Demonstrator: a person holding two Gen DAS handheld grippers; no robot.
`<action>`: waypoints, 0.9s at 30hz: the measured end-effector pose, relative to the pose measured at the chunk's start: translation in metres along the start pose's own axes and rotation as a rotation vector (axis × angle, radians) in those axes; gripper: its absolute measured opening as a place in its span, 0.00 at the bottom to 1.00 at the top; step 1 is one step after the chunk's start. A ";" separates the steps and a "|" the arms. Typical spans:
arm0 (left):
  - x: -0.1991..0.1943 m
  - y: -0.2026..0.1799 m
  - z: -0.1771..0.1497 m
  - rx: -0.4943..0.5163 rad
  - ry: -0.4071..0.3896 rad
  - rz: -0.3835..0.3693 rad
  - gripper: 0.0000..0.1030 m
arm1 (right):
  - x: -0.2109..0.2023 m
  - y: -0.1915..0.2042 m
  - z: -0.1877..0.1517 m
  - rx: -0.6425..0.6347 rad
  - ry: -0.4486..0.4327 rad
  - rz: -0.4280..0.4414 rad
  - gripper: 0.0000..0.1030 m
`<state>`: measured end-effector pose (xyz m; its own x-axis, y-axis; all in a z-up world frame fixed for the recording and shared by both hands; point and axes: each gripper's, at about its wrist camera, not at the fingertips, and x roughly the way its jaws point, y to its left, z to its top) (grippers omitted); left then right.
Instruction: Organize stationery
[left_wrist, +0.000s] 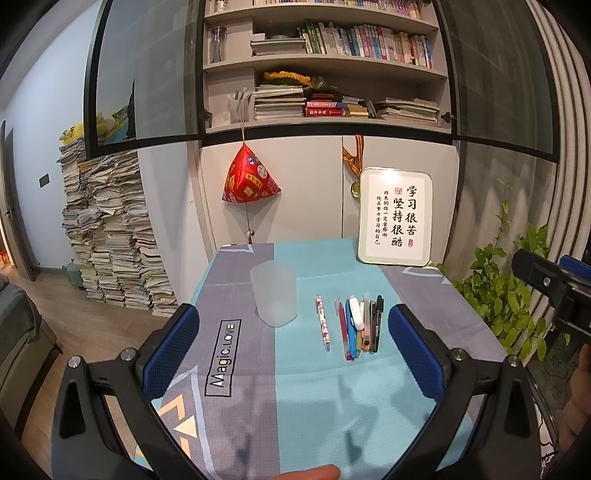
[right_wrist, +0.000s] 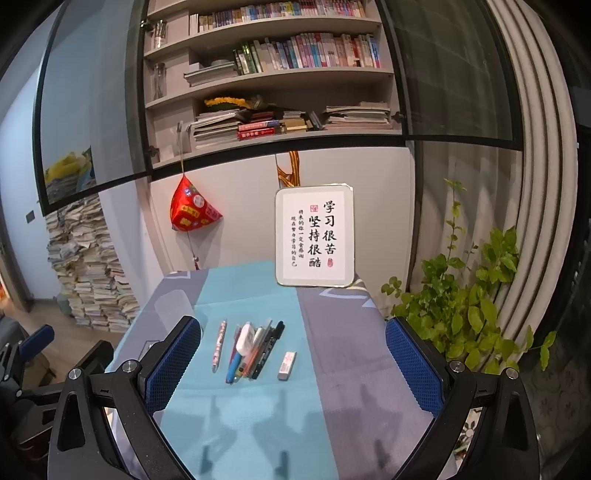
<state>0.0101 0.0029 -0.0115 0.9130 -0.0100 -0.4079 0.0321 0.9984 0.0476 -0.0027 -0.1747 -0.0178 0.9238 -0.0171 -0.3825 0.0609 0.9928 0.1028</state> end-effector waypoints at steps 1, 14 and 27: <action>0.001 0.001 -0.001 -0.002 0.003 0.000 0.99 | 0.000 -0.001 -0.001 0.001 0.002 0.001 0.98; 0.002 0.006 -0.003 -0.020 -0.004 0.016 0.99 | 0.007 0.005 -0.003 -0.008 0.022 0.008 0.98; 0.002 0.007 -0.005 -0.019 -0.007 0.011 0.98 | 0.010 0.007 -0.004 -0.005 0.032 0.002 0.98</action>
<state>0.0102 0.0102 -0.0160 0.9160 0.0004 -0.4013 0.0148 0.9993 0.0348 0.0057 -0.1671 -0.0247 0.9114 -0.0111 -0.4113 0.0569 0.9934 0.0993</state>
